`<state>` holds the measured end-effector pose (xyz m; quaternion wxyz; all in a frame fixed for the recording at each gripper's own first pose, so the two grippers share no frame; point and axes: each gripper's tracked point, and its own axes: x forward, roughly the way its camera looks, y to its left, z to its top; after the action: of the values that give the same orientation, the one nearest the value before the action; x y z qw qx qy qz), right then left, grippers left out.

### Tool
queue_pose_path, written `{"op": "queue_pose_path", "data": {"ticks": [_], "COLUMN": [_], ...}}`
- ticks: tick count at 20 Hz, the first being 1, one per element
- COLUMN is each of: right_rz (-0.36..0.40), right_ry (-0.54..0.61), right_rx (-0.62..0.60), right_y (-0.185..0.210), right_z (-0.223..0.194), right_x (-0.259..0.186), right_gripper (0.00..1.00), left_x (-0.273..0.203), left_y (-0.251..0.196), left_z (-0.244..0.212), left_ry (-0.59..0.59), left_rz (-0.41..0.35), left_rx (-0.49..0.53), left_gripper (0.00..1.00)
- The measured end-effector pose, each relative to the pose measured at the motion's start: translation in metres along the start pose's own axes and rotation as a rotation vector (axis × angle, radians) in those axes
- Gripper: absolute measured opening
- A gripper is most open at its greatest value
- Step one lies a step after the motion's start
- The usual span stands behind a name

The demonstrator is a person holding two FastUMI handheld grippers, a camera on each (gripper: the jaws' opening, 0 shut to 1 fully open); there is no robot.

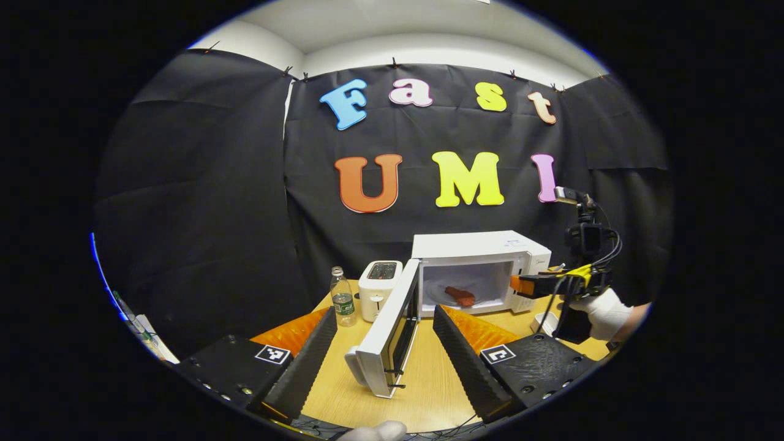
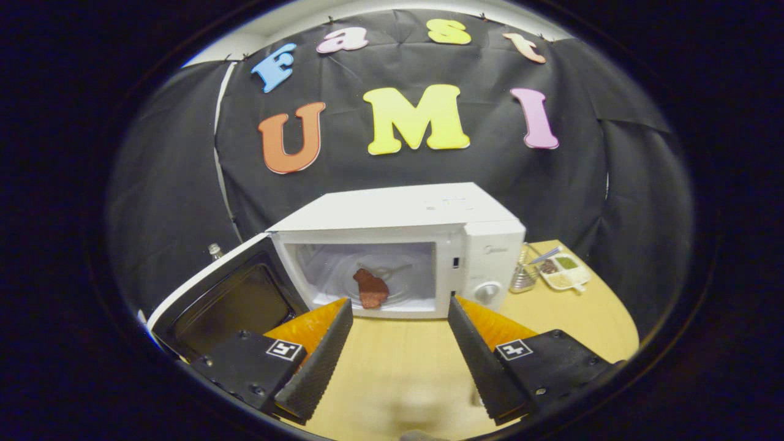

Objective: Open the microwave oven with the left hand, put the food in, and close the microwave oven.

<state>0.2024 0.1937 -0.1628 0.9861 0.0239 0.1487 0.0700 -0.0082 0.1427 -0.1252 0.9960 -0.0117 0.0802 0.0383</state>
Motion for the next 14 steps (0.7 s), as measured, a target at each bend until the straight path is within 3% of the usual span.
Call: {"op": "queue_pose_path", "data": {"ticks": [6,13,14], "right_rz": [-0.055,-0.092,-0.096], "right_ry": [-0.106,-0.204,-0.201], "right_rx": [-0.035,-0.085,-0.089], "right_y": [-0.057,-0.087,-0.087], "right_z": [0.053,0.094,0.092], "right_x": [-0.114,-0.18,-0.185], "right_gripper": [0.99,0.98,0.98], "left_x": [0.005,0.013,0.012], "left_y": [-0.022,-0.047,-0.048], "left_z": [0.008,0.011,0.012], "left_ry": [-0.028,-0.047,-0.053], "left_rz": [-0.06,-0.105,-0.106], "left_rx": [0.007,0.026,0.026], "left_gripper": [0.96,0.96,0.88]}}
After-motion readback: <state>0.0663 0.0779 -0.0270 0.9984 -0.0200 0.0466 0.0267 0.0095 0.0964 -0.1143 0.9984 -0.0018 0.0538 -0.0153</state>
